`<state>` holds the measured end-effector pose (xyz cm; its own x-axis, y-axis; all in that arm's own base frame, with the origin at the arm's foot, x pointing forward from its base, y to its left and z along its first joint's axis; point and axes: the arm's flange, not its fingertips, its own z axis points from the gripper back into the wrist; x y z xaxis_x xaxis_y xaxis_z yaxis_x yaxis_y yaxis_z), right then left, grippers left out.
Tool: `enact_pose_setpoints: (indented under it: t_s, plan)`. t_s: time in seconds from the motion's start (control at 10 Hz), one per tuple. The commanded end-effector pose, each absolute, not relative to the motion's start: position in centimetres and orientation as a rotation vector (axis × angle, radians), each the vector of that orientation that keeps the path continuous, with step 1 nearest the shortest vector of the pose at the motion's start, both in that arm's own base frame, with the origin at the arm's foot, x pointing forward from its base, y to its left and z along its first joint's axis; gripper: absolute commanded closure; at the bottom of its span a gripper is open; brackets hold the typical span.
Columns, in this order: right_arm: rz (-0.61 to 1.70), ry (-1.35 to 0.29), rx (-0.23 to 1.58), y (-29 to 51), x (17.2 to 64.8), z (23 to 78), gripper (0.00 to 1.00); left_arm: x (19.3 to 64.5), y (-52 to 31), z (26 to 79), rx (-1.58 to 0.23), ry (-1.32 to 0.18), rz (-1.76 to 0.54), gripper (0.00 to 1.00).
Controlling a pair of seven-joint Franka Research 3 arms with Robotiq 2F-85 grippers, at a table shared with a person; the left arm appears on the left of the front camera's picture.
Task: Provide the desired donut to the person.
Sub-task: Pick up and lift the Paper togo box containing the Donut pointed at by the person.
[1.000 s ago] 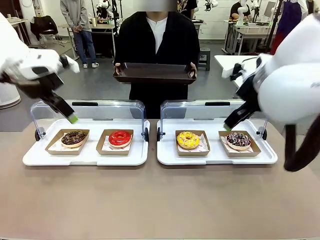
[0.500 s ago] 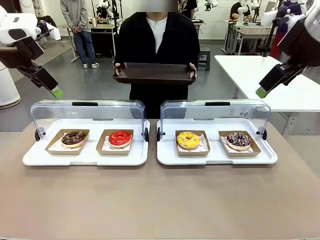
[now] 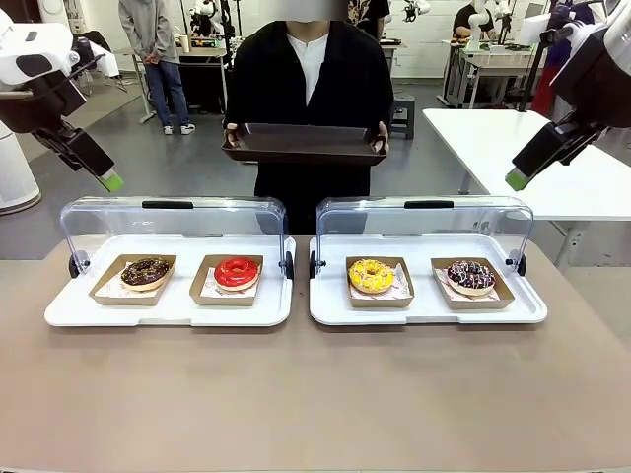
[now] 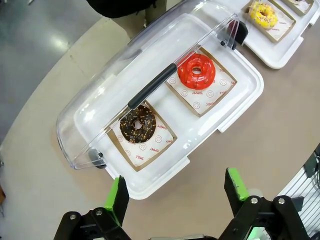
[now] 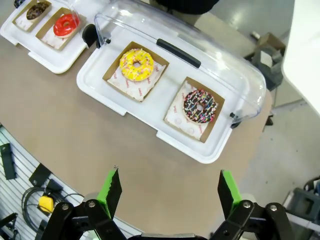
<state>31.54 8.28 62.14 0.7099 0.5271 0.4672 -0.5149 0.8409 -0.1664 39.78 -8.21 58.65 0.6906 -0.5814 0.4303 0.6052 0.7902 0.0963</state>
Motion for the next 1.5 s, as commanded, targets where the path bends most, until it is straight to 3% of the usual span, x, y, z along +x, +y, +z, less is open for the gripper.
enact_pose_setpoints:
  t_s: [0.0,0.4,0.7,1.4]
  plan:
    - [0.578,-0.526,-0.024,8.3,31.5,62.2,0.0,39.7,-8.2,58.8,-0.054,-0.466,-0.664,0.0]
    - [0.757,-0.673,0.487,2.2,31.2,64.9,0.0,41.4,-1.6,62.5,-0.523,-0.534,-0.814,0.0]
    - [0.873,-0.72,0.816,-4.1,33.1,65.0,0.0,42.7,2.3,63.5,-0.713,-0.564,-0.962,0.0]
    - [1.017,-0.76,0.891,-9.7,36.8,63.6,0.0,45.2,10.5,60.8,-0.923,-0.78,-1.075,0.0]
